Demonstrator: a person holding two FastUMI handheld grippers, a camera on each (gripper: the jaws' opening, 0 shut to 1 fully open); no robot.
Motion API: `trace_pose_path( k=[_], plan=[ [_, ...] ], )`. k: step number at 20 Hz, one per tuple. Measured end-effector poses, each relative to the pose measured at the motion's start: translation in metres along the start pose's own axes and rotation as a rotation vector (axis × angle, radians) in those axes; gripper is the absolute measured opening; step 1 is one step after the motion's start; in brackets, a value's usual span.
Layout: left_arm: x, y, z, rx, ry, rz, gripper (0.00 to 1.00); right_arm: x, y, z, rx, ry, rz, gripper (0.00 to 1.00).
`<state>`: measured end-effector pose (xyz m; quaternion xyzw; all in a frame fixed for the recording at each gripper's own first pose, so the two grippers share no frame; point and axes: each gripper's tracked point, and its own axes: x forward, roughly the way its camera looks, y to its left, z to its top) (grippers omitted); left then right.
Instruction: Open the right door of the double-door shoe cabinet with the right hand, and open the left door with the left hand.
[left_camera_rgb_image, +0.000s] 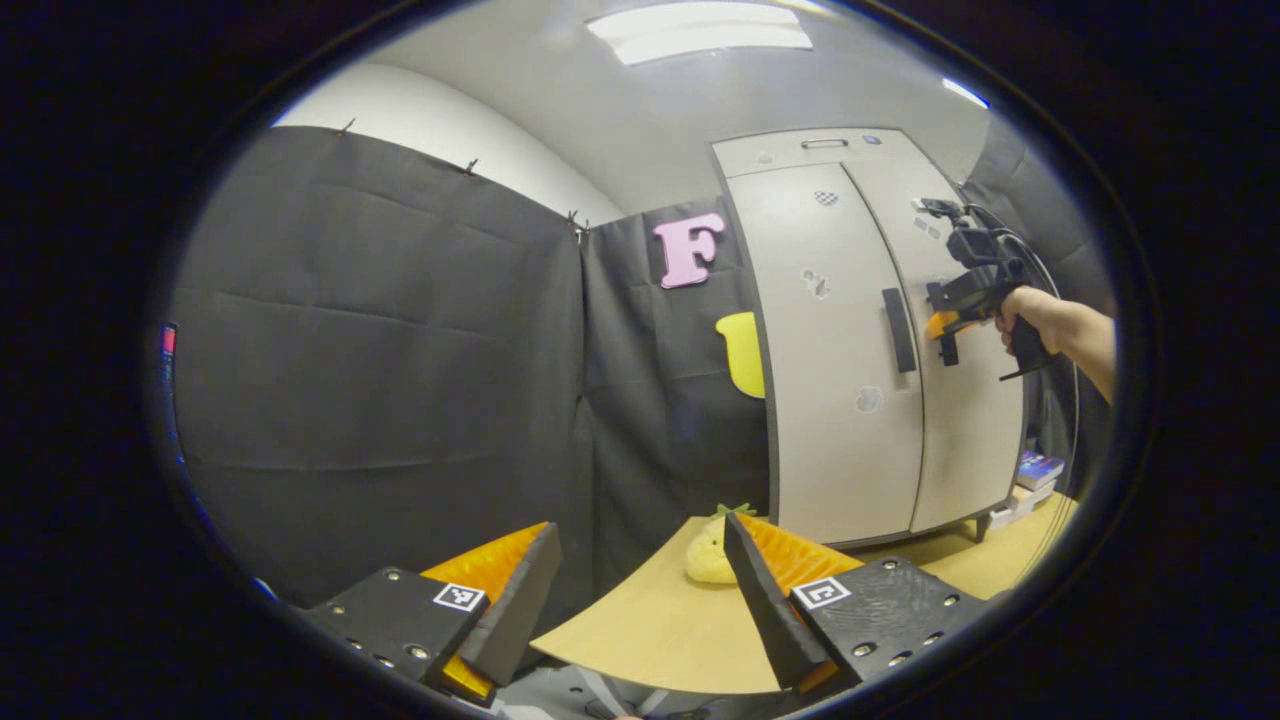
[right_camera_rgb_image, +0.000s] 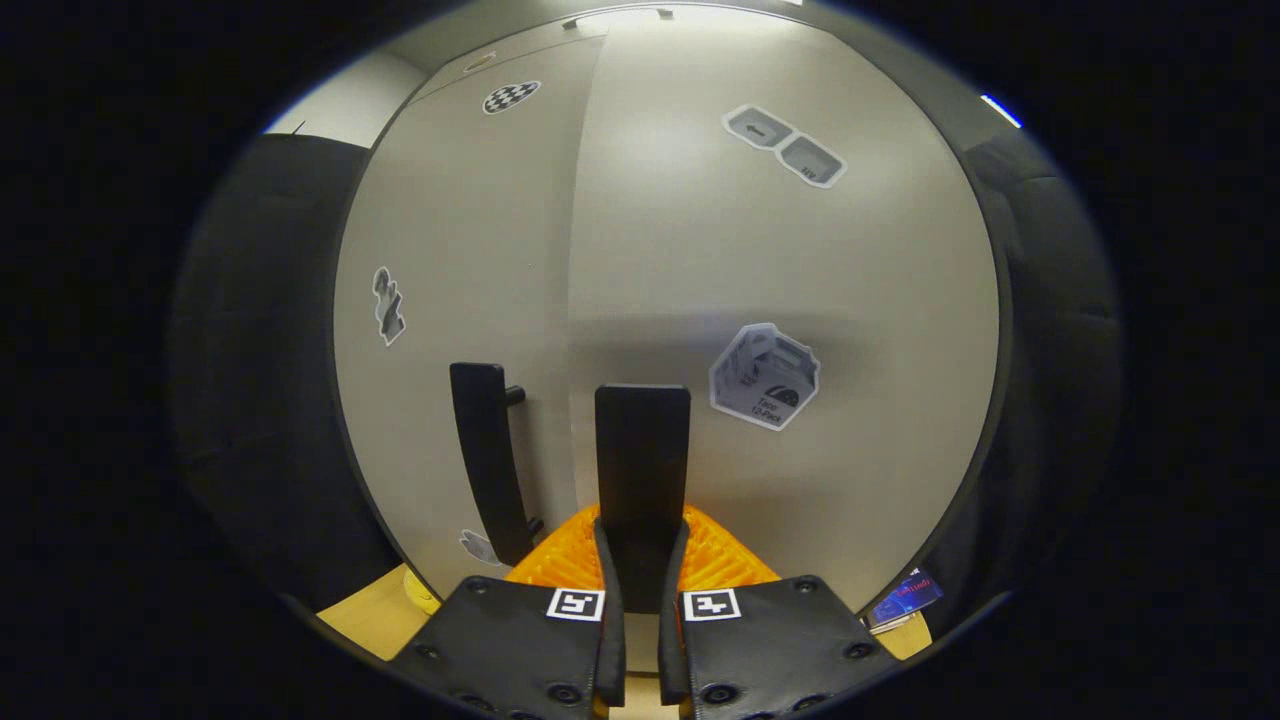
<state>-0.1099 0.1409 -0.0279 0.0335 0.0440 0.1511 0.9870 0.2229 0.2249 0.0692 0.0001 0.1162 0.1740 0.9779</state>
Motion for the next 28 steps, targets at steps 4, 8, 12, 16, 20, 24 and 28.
trace_pose_path(
  k=[4,8,12,16,20,24,28],
  plan=[
    [0.0,-0.013,0.006,-0.008,-0.022,-0.05,0.95,-0.02,-0.001,-0.003,0.027,0.006,0.047,0.15],
    [0.001,-0.03,0.011,-0.012,-0.035,-0.099,0.94,-0.051,-0.009,-0.007,0.026,0.007,0.073,0.14],
    [0.003,-0.049,0.011,-0.021,-0.033,-0.156,0.95,-0.079,-0.019,-0.012,0.051,0.013,0.108,0.14],
    [0.004,-0.077,0.017,-0.017,-0.041,-0.216,0.95,-0.102,-0.03,-0.014,0.064,0.019,0.133,0.14],
    [0.005,-0.101,0.017,-0.021,-0.04,-0.264,0.95,-0.13,-0.051,-0.02,0.081,0.038,0.162,0.14],
    [0.007,-0.129,0.016,-0.047,-0.027,-0.311,0.95,-0.156,-0.075,-0.023,0.069,0.042,0.155,0.12],
    [0.005,-0.159,0.02,-0.045,-0.033,-0.368,0.95,-0.174,-0.101,-0.026,0.068,0.037,0.139,0.14]
  ],
)
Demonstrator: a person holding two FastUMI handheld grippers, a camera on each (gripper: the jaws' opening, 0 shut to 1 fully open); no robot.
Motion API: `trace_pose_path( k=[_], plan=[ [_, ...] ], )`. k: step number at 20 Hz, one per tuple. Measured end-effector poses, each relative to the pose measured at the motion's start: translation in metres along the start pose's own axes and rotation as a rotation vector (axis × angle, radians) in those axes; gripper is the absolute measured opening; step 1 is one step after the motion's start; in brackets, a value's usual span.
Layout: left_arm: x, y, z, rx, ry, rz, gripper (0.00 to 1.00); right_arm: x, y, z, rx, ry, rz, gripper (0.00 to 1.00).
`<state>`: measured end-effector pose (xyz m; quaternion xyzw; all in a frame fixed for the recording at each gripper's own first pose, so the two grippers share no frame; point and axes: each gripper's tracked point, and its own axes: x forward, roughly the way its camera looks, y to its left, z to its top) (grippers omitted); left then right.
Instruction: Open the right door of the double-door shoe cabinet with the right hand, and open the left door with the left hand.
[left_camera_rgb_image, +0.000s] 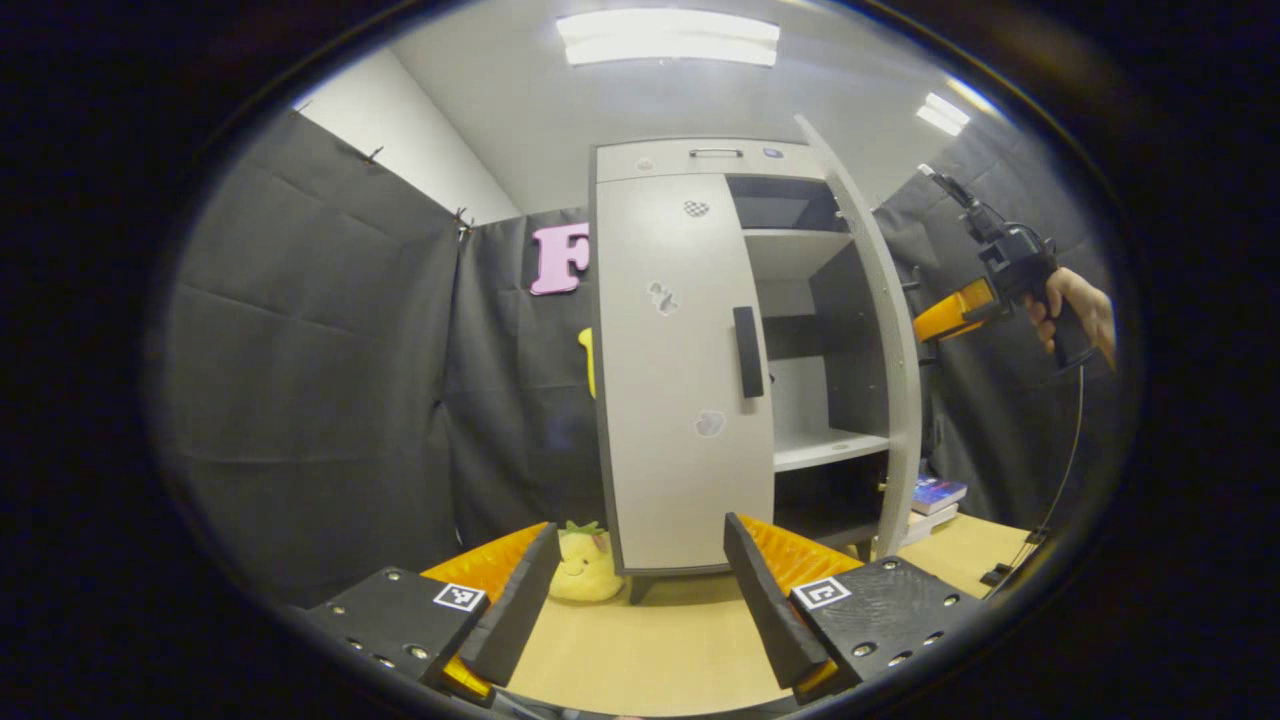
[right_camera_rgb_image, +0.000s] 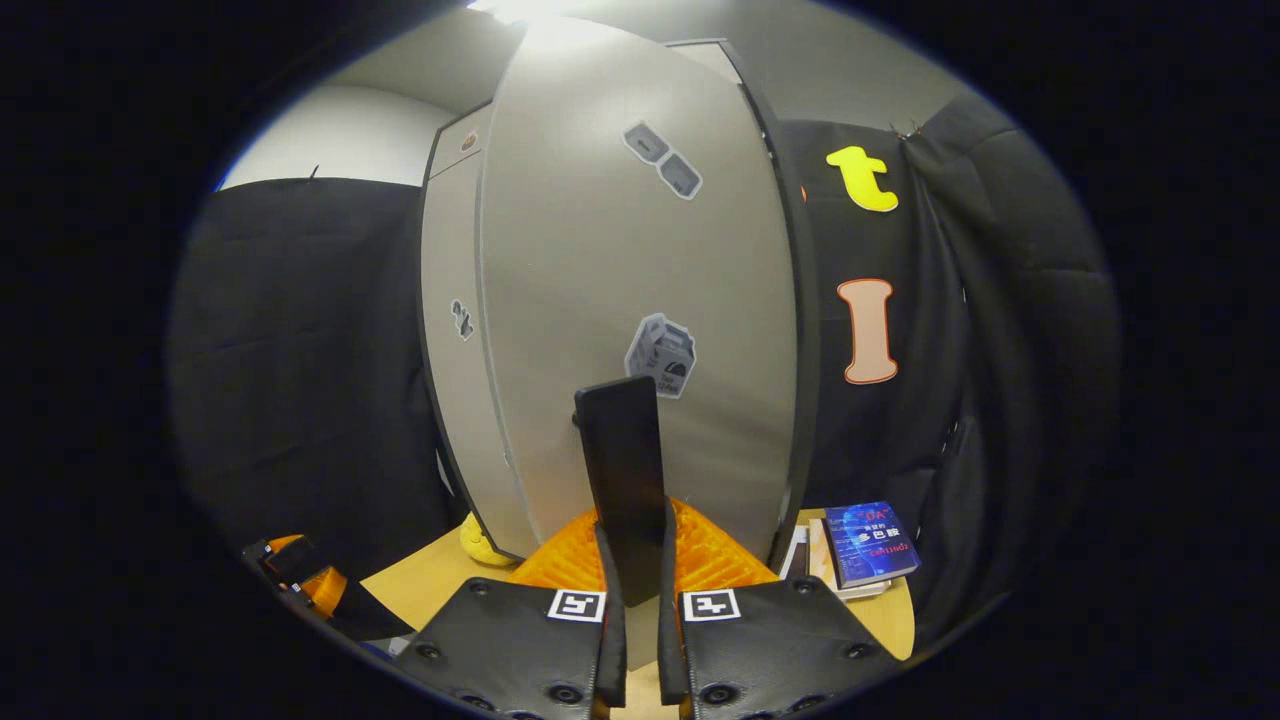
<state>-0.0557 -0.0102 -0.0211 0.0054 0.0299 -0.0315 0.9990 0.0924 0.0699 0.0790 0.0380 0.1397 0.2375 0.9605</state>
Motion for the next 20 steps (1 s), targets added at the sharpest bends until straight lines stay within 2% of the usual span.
trace_pose_path(
  k=[8,10,11,12,13,15,17,18,19,20],
  plan=[
    [0.013,-0.05,0.005,-0.01,-0.007,-0.088,0.95,-0.026,-0.047,-0.002,-0.039,-0.02,-0.055,0.13],
    [0.017,-0.057,0.006,-0.01,-0.008,-0.098,0.95,-0.028,-0.057,-0.002,-0.034,-0.026,-0.067,0.1],
    [0.018,-0.06,0.006,-0.007,-0.009,-0.101,0.95,-0.03,-0.063,-0.001,-0.037,-0.03,-0.077,0.13],
    [0.02,-0.063,0.007,-0.004,-0.012,-0.104,0.94,-0.032,-0.071,-0.002,-0.038,-0.033,-0.089,0.1],
    [0.021,-0.066,0.008,-0.001,-0.013,-0.108,0.94,-0.033,-0.078,-0.001,-0.041,-0.036,-0.101,0.13],
    [0.025,-0.073,0.008,0.002,-0.01,-0.115,0.95,-0.034,-0.091,0.001,-0.037,-0.042,-0.126,0.13],
    [0.031,-0.08,0.008,0.004,-0.006,-0.125,0.95,-0.036,-0.109,0.002,-0.033,-0.052,-0.163,0.1],
    [0.034,-0.085,0.009,0.004,-0.004,-0.134,0.95,-0.037,-0.114,0.003,-0.029,-0.062,-0.168,0.13],
    [0.037,-0.089,0.01,0.004,0.001,-0.144,0.95,-0.039,-0.108,0.003,-0.007,-0.07,-0.148,0.05],
    [0.043,-0.093,0.011,0.004,0.006,-0.151,0.94,-0.041,-0.107,0.003,0.002,-0.078,-0.146,0.08]
  ],
)
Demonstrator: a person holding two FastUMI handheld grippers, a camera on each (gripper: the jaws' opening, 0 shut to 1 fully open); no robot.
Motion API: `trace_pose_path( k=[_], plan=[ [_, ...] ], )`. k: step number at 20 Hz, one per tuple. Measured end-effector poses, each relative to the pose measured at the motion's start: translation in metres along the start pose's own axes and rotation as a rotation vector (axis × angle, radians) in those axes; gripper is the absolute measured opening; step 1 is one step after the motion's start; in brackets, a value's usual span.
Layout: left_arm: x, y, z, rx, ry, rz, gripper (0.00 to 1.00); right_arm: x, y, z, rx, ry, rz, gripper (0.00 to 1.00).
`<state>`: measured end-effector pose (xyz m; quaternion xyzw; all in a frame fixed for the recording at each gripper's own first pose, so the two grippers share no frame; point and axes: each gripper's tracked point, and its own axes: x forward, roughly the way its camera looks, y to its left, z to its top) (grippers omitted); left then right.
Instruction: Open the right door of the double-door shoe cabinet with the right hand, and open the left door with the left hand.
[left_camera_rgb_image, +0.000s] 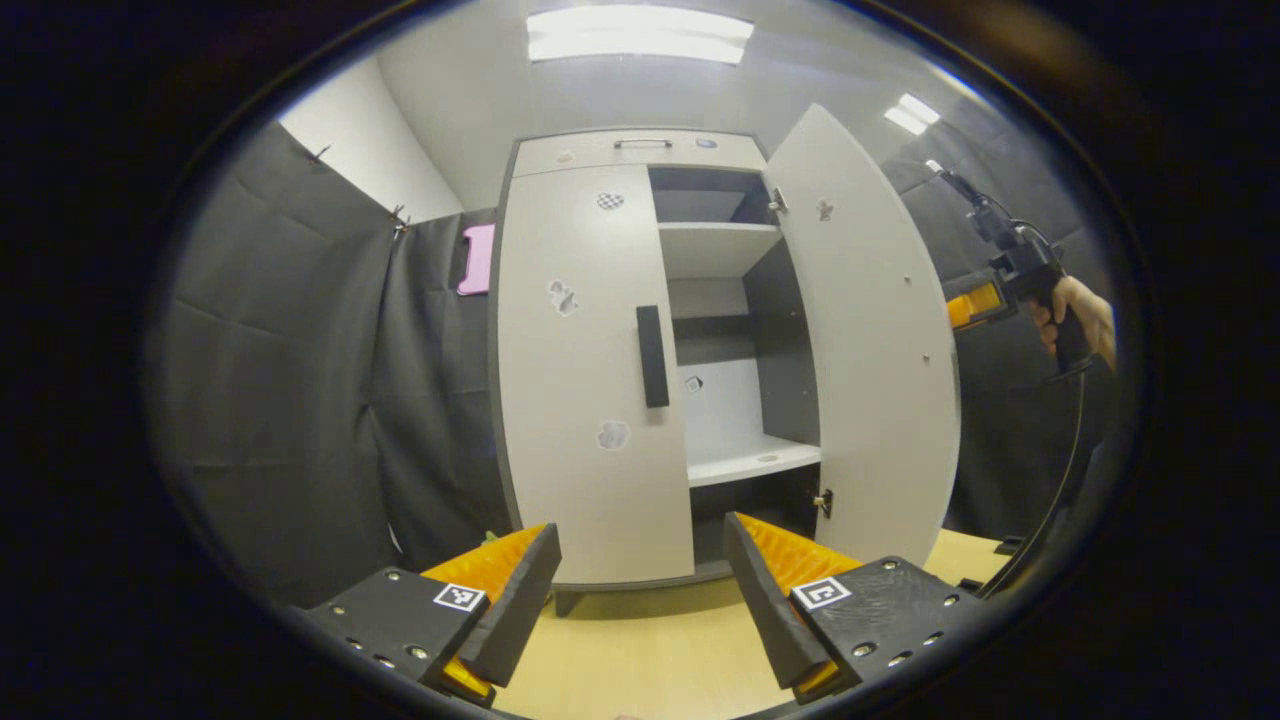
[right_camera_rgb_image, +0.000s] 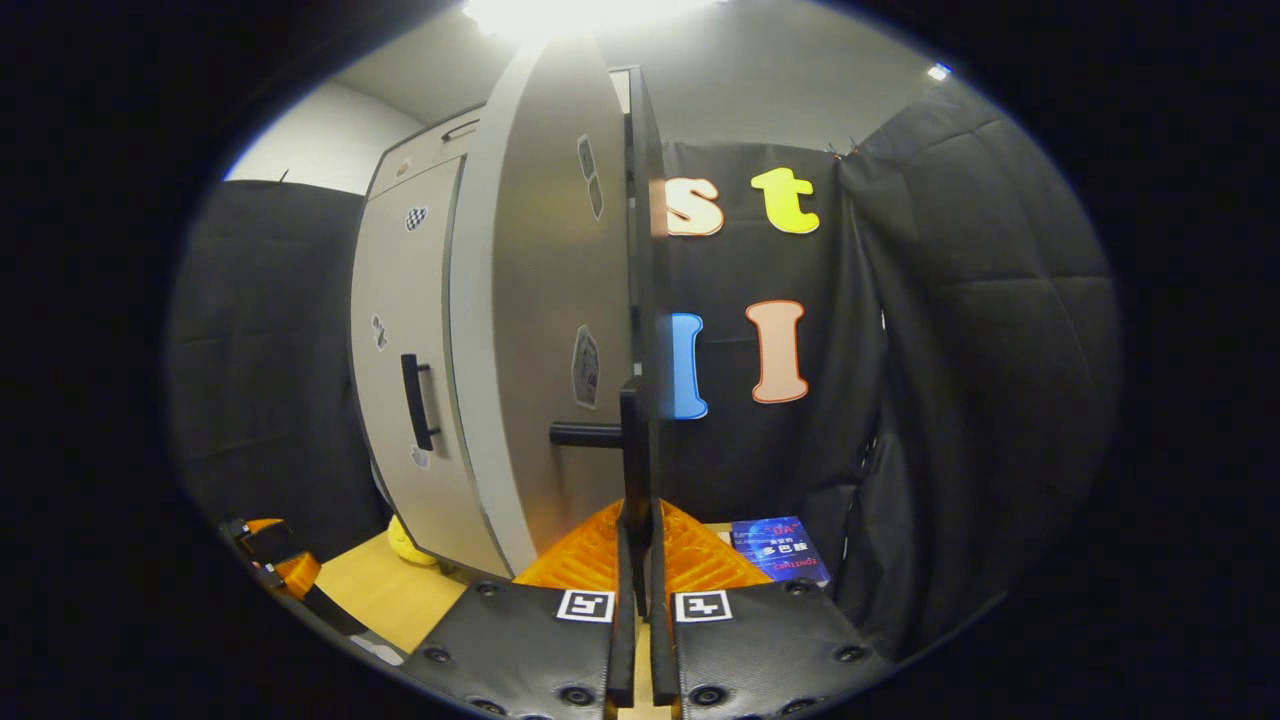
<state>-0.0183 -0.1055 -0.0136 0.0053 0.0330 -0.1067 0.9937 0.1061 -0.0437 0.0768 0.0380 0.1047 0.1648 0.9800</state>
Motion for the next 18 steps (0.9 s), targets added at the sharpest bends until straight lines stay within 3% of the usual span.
trace_pose_path(
  k=[1,6,7,8,9,11,12,16,18],
  plan=[
    [0.005,-0.002,0.001,0.001,0.001,-0.005,0.94,0.005,-0.004,-0.001,-0.008,-0.012,-0.006,0.05],
    [0.042,-0.005,0.021,0.007,-0.007,-0.013,0.95,-0.024,-0.008,0.003,-0.084,-0.085,-0.029,0.1],
    [0.052,-0.003,0.027,0.004,-0.011,-0.016,0.95,-0.032,-0.013,0.002,-0.099,-0.092,-0.047,0.12],
    [0.062,-0.004,0.034,-0.001,-0.013,-0.026,0.95,-0.038,-0.021,-0.002,-0.111,-0.09,-0.077,0.22],
    [0.074,-0.006,0.04,-0.008,-0.014,-0.035,0.95,-0.046,-0.031,-0.007,-0.119,-0.084,-0.112,0.17],
    [0.097,-0.009,0.05,-0.022,-0.016,-0.055,0.95,-0.059,-0.05,-0.016,-0.115,-0.072,-0.168,0.17],
    [0.106,-0.01,0.054,-0.03,-0.018,-0.06,0.95,-0.068,-0.056,-0.022,-0.105,-0.065,-0.181,0.23],
    [0.149,-0.009,0.067,-0.041,-0.02,-0.06,0.94,-0.089,-0.084,-0.04,-0.069,-0.05,-0.247,0.96],
    [0.171,-0.008,0.074,-0.048,-0.012,-0.055,0.94,-0.101,-0.096,-0.051,-0.063,-0.036,-0.283,0.96]
  ],
)
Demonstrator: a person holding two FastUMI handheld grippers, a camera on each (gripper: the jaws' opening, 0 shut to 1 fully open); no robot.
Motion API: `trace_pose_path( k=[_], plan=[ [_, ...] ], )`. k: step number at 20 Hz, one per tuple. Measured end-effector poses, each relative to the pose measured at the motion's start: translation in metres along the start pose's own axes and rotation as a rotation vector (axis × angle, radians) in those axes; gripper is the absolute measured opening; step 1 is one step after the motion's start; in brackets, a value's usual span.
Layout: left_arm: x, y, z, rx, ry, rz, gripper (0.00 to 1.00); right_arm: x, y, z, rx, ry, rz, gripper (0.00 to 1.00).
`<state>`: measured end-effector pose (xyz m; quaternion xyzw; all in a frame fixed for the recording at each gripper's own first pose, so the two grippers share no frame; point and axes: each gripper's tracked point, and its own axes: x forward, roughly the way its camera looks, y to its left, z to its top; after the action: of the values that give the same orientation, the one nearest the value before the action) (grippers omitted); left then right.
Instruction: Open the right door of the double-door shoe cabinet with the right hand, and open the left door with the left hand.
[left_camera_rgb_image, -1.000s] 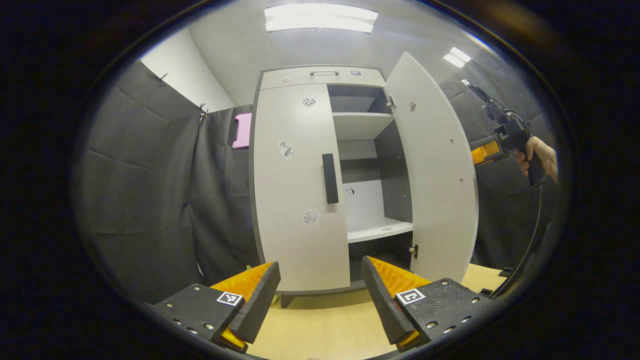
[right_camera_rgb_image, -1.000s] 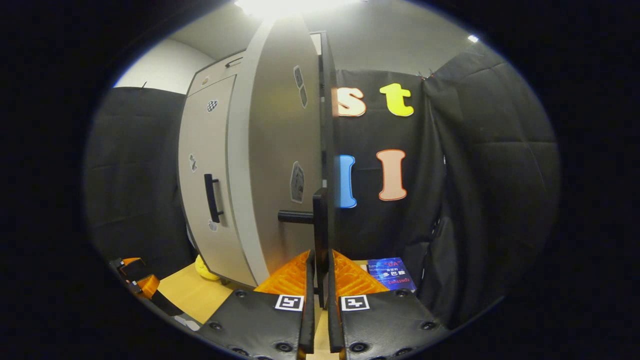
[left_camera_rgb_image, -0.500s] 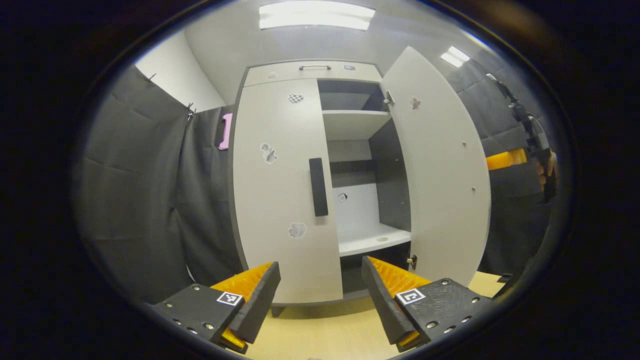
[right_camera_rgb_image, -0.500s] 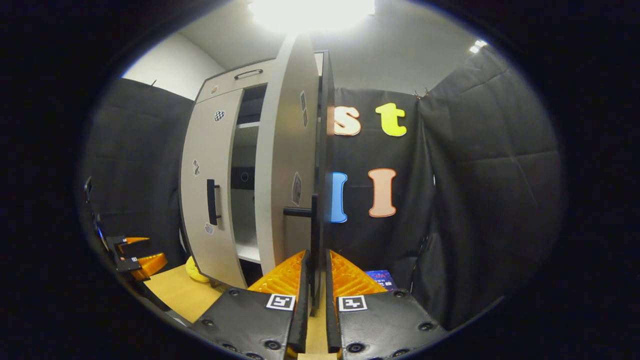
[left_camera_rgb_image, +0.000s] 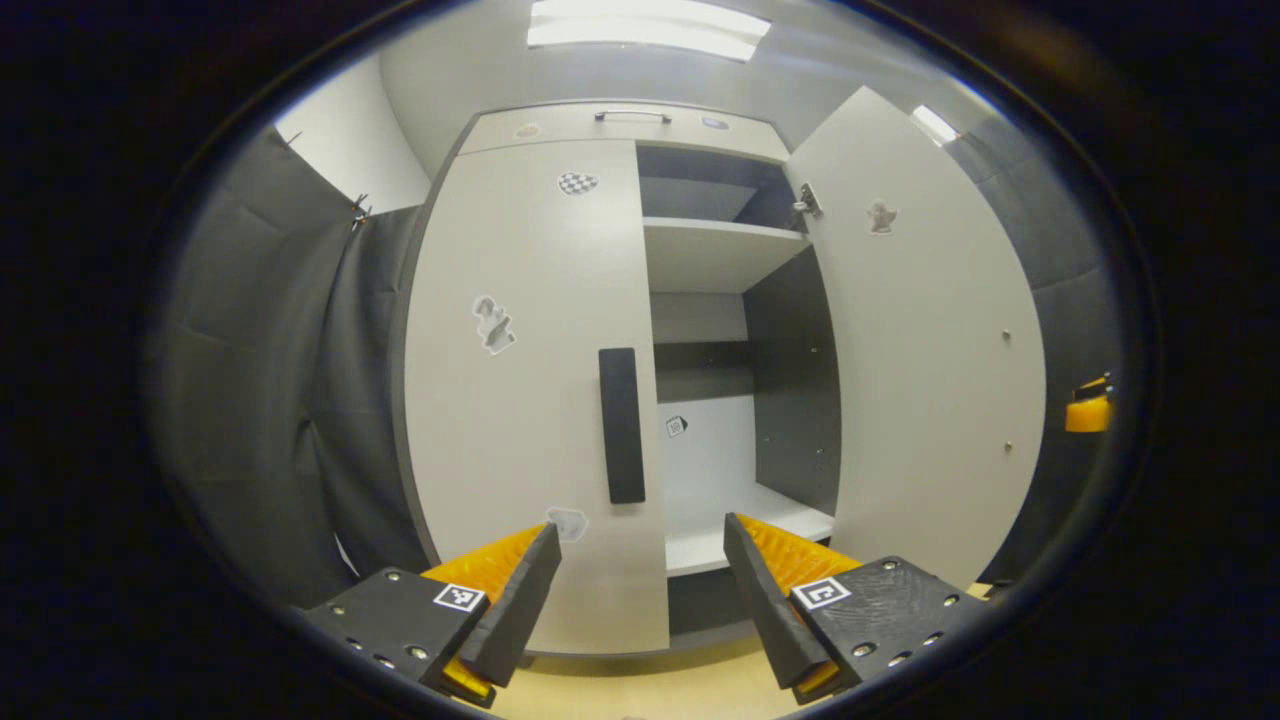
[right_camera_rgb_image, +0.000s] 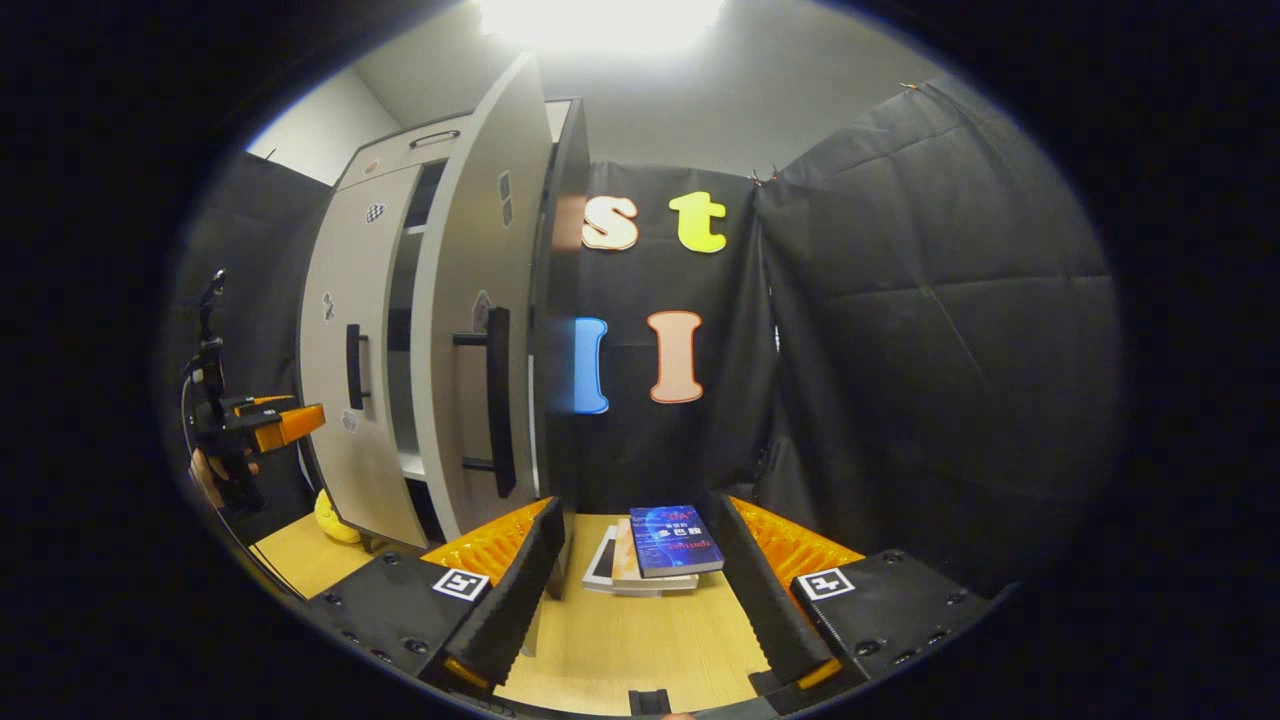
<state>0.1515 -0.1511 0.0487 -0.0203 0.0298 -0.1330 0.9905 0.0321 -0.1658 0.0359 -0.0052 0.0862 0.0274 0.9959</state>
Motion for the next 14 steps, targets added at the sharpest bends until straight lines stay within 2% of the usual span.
trace_pose_path(
  k=[6,11,12,14],
  plan=[
    [0.053,0.006,0.017,0.011,0.0,0.012,0.94,-0.013,-0.033,-0.035,0.018,0.076,-0.073,0.96],
    [0.083,0.014,0.026,-0.037,-0.001,0.043,0.95,-0.02,-0.056,-0.056,0.062,0.113,-0.134,0.96],
    [0.089,0.014,0.029,-0.042,-0.003,0.045,0.95,-0.02,-0.059,-0.06,0.073,0.117,-0.142,0.94],
    [0.103,0.016,0.03,-0.026,0.008,0.051,0.94,-0.021,-0.064,-0.066,0.091,0.125,-0.156,0.94]
  ],
)
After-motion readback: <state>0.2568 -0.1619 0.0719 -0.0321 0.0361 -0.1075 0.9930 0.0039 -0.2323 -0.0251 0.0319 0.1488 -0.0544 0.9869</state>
